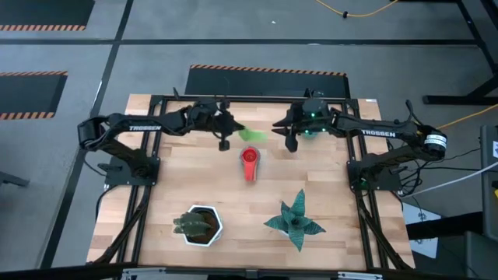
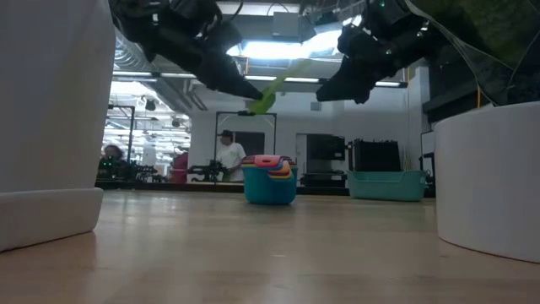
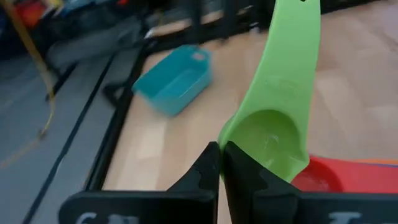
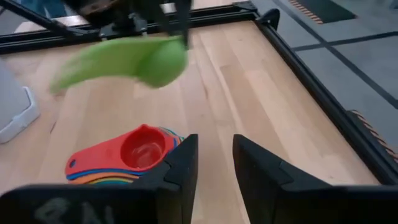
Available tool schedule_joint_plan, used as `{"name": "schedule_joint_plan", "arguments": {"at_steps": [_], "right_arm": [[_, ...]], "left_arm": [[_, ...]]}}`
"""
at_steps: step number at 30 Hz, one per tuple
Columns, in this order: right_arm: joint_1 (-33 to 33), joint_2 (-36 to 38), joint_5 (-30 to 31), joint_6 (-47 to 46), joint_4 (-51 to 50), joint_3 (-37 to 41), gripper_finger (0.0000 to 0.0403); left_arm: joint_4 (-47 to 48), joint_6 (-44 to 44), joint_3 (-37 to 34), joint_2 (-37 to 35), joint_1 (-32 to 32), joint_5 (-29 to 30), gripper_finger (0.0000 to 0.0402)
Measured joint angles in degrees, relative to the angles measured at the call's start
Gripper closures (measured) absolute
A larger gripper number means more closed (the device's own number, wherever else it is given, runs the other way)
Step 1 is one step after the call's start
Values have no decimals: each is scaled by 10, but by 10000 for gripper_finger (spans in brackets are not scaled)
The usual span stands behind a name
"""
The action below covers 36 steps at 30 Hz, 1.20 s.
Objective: Nest measuring cups in basket
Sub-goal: Stack the light green measuring cup on top of the red measuring cup
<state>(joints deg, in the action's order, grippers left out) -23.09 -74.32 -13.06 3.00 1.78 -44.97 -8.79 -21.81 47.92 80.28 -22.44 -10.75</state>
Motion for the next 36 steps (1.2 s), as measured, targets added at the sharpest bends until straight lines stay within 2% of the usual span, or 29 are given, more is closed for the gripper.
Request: {"name": "schedule_joint_plan", "arguments": {"at_steps": [7,13,24,36], "right_arm": [[4,-1,-2,-16,2,0,297],[31,-16,-6,-48,16,-1,297],[100,-75,-7,-72,78,-1,297],[125,-111,-1,-71,78,0,297]], "left_arm": [[-14,-66,0,47,36,-9,397],[-14,-73,0,81,60,-9,397],[-12,-74,-1,87,68,-5,394],[-9,-74,-1,87,68,-3,393]]}}
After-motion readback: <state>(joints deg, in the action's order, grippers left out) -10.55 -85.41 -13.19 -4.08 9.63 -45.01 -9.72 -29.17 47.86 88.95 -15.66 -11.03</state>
